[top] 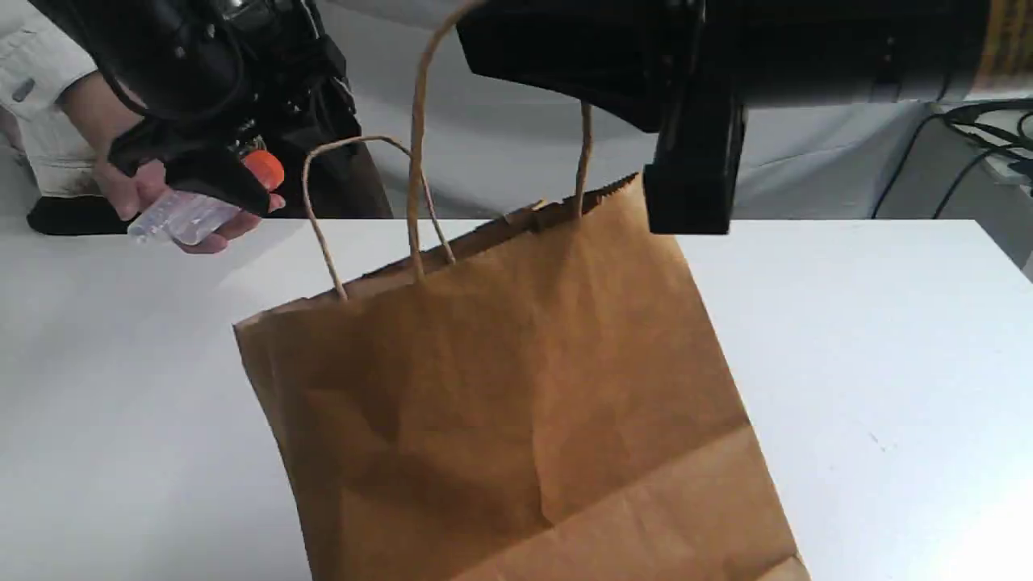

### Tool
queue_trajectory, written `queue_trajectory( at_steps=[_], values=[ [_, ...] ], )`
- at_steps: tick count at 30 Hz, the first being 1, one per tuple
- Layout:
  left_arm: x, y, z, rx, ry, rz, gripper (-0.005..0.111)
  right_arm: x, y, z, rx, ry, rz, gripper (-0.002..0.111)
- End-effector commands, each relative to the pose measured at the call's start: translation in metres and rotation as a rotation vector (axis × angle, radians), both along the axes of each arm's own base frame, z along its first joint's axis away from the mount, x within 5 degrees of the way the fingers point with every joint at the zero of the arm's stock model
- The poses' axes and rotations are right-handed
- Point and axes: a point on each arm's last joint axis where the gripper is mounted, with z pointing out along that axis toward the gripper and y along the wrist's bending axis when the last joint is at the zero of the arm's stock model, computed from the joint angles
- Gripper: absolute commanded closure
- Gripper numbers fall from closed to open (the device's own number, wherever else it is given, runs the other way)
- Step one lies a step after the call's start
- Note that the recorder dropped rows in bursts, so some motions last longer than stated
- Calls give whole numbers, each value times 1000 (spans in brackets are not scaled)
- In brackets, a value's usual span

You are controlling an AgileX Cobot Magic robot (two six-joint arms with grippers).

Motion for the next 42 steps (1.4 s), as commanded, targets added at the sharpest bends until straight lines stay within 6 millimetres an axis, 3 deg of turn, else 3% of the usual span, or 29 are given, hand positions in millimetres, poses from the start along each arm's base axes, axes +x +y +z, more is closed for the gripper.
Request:
queue_trajectory(
  at_steps=[1,6,11,14,17,27,30,36,42],
  values=[
    [-2,-3,-17,-6,59,8,41,2,-2,1,5,-22,-37,108],
    [-4,-3,-24,-1,85,11,41,12,-2,-3,-10,-43,-109,108],
    [-3,0,-24,-1,85,18,41,36,9,-34,-58,40,-99,108],
    [-3,-2,-23,-25,83,9,41,39,13,-44,-72,69,-58,108],
    [-5,-7,-15,-81,65,-12,41,38,13,-43,-81,40,-42,108],
    [-37,-5,45,-120,-70,-31,41,45,10,-43,-112,-32,-116,108],
    [-46,-5,42,-145,-42,-28,41,47,9,-43,-124,-61,-128,108],
    [-58,-7,15,-172,68,-21,41,49,10,-29,-102,-101,-129,108],
    [-71,-7,27,-201,52,-20,41,56,13,-33,-114,-97,-136,108]
  ],
)
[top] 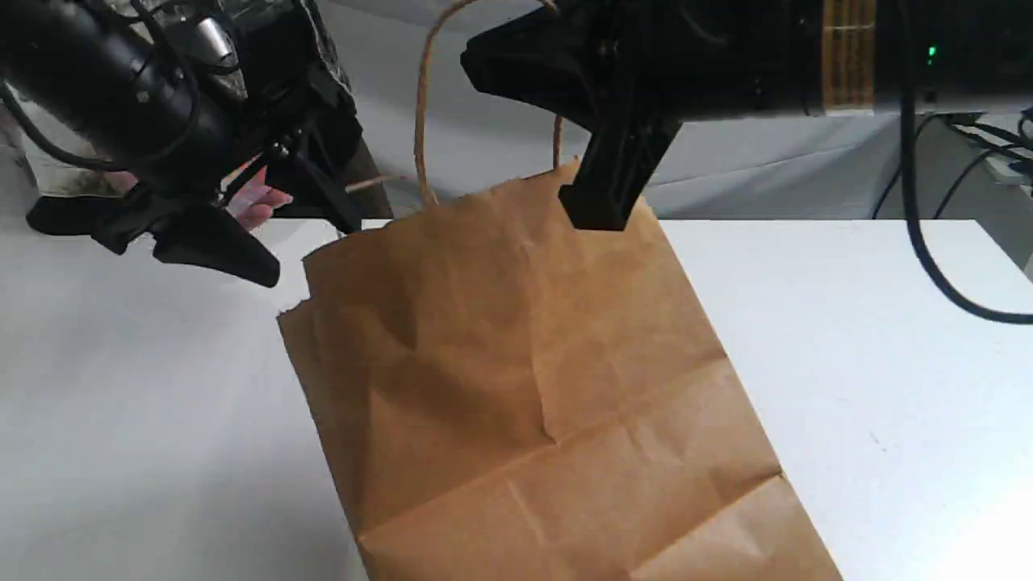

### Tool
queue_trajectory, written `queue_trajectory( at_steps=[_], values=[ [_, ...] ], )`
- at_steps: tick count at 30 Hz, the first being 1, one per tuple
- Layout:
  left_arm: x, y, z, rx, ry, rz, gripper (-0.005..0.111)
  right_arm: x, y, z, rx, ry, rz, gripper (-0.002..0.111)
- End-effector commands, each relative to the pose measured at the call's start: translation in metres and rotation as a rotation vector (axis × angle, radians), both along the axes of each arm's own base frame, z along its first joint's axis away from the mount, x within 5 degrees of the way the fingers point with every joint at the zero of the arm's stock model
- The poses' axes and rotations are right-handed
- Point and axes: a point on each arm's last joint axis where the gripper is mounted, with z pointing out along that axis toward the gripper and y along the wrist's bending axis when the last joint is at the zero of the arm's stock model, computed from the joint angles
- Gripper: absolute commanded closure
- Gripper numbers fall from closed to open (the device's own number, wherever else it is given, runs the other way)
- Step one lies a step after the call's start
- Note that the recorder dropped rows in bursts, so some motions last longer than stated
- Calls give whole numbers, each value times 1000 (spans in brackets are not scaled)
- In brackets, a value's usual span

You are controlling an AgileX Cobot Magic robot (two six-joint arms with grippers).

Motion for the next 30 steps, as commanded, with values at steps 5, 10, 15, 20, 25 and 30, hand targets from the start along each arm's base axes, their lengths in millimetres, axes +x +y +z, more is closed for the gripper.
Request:
queue_trajectory(
  at_steps=[5,10,15,20,25,30],
  values=[
    [-16,0,28,-49,-64,14,41,8,2,-6,-11,-3,-22,108],
    [-17,-12,24,-104,-28,1,41,10,1,-7,-28,-30,-35,108],
    [-25,-14,15,-89,22,12,41,13,1,-9,-34,-29,-60,108],
    [-33,-14,-1,-82,71,-3,41,13,1,-9,-33,-27,-53,108],
    [-28,-19,-10,-136,83,-32,44,8,5,-9,-20,-15,-5,108],
    [-23,-22,-17,-167,107,-32,82,3,14,-9,-40,-41,11,108]
  ],
)
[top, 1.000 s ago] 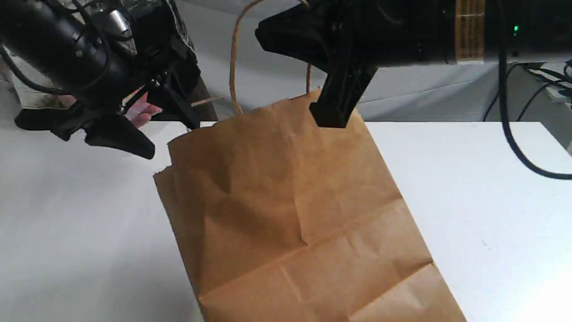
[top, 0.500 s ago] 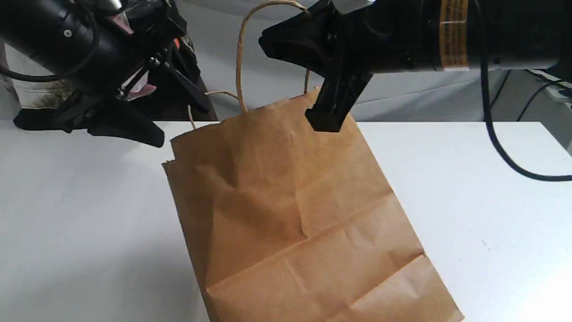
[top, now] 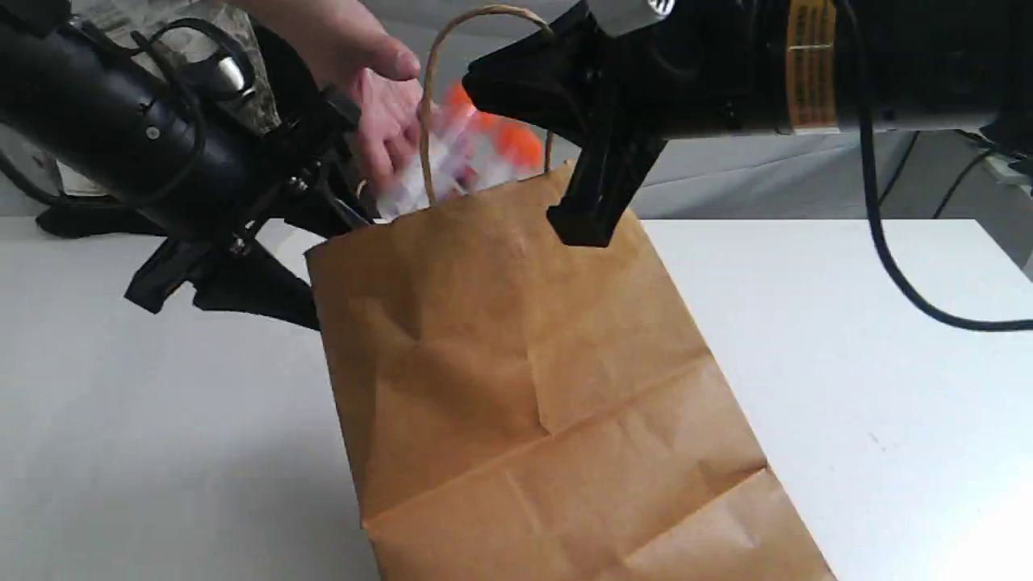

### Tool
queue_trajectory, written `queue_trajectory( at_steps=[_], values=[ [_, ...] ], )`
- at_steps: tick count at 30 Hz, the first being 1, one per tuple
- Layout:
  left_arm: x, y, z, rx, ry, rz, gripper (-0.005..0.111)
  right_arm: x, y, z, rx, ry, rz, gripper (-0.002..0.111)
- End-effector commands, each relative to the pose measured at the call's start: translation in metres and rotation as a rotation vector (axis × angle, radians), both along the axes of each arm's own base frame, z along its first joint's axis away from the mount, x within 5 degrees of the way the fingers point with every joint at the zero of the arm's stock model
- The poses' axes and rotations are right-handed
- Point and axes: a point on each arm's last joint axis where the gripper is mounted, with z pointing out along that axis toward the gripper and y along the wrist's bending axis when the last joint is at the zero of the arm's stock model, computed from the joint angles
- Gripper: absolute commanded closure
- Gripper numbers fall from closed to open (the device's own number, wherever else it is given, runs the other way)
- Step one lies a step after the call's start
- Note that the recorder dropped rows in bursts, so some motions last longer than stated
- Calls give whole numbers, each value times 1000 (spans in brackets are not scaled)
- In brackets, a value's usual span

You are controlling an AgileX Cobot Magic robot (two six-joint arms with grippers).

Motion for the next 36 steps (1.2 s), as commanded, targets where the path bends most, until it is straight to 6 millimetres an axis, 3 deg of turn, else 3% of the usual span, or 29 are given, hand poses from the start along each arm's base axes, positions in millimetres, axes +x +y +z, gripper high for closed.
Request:
queue_trajectory(
  at_steps=[1,2,3,11,18,23,29,32,36],
  values=[
    [1,-1,-5,12,0,-15,93,-3,6,3,2,-20,4,108],
    [1,0,-6,27,-8,-25,104,-2,6,3,0,-25,-12,108],
    [1,0,-6,33,-23,-41,106,-1,5,3,-1,-28,-26,108],
    [2,1,-3,37,-50,-55,107,7,4,-1,-15,-31,-88,108],
    [21,12,44,100,-251,-43,107,6,4,0,-12,-34,-82,108],
    [28,19,79,79,-352,9,107,4,2,27,31,-97,-93,108],
    [29,19,88,74,-384,11,107,1,4,71,141,-136,-71,108],
    [29,19,88,79,-384,11,107,-2,3,79,169,-127,-64,108],
    [29,19,88,79,-384,11,107,-4,4,74,208,-35,-66,108]
  ],
)
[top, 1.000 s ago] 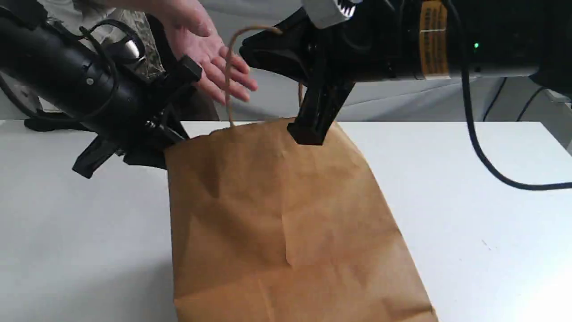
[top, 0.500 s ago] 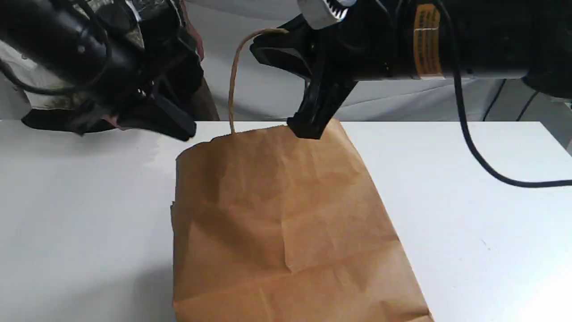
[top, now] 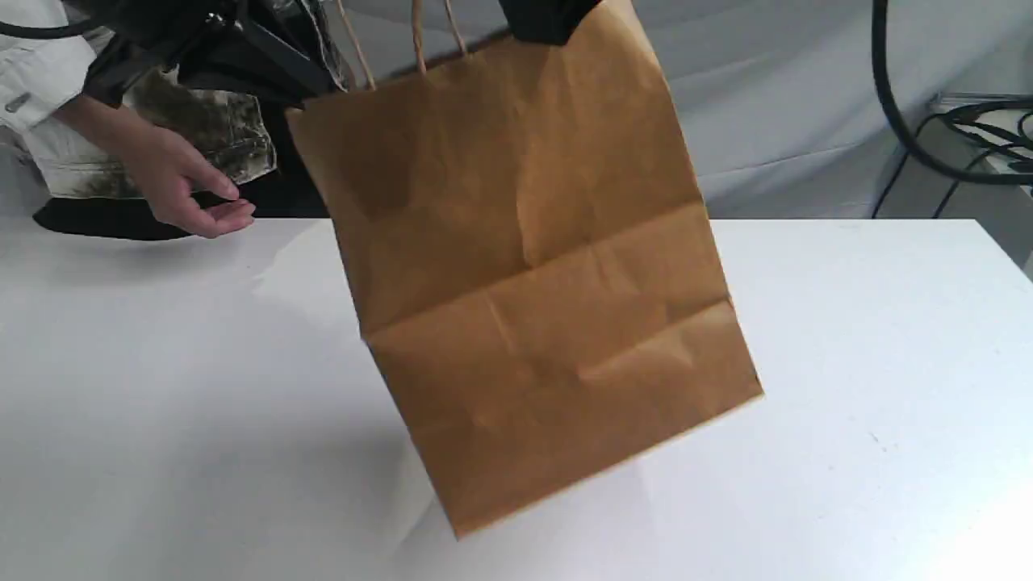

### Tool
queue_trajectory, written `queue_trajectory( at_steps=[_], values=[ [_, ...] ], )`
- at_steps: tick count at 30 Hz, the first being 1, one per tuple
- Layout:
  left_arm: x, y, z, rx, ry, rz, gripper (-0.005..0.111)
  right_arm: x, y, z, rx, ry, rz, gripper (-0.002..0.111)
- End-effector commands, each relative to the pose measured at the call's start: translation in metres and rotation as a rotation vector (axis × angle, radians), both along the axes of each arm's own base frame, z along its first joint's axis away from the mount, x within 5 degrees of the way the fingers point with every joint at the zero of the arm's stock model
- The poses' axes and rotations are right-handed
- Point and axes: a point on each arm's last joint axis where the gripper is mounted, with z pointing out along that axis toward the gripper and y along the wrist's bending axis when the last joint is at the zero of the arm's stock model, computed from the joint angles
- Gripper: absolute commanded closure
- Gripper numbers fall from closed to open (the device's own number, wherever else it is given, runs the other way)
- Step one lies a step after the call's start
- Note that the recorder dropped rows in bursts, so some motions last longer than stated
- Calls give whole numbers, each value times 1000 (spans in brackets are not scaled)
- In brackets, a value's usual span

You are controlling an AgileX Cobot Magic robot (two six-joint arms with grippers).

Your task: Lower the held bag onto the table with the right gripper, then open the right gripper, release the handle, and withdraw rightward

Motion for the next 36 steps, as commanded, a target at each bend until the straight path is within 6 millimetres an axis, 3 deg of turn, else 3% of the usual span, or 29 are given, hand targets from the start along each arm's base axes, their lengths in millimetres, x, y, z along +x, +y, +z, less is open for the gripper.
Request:
queue_trajectory(
  at_steps=[1,10,14,17,19,25,27,36],
  values=[
    [-1,0,3,-1,-8,7,107,-5,0,-3,48,91,13,108],
    [-1,0,3,2,-8,8,107,-11,-2,-83,-56,320,18,108],
    [-1,0,3,5,-14,2,107,-18,-2,-101,-85,373,55,108],
    [-1,0,3,5,-13,3,107,-19,-2,-101,-86,378,70,107],
    [-1,1,3,6,-13,3,107,-21,-1,-100,-84,380,91,98],
    [-1,0,3,6,-13,3,103,-24,0,-99,-82,382,118,51],
    [-1,0,3,6,-13,3,100,-24,-2,-94,-81,354,90,42],
    [-1,1,3,7,-13,3,87,-41,-18,-57,-56,189,28,42]
  ],
)
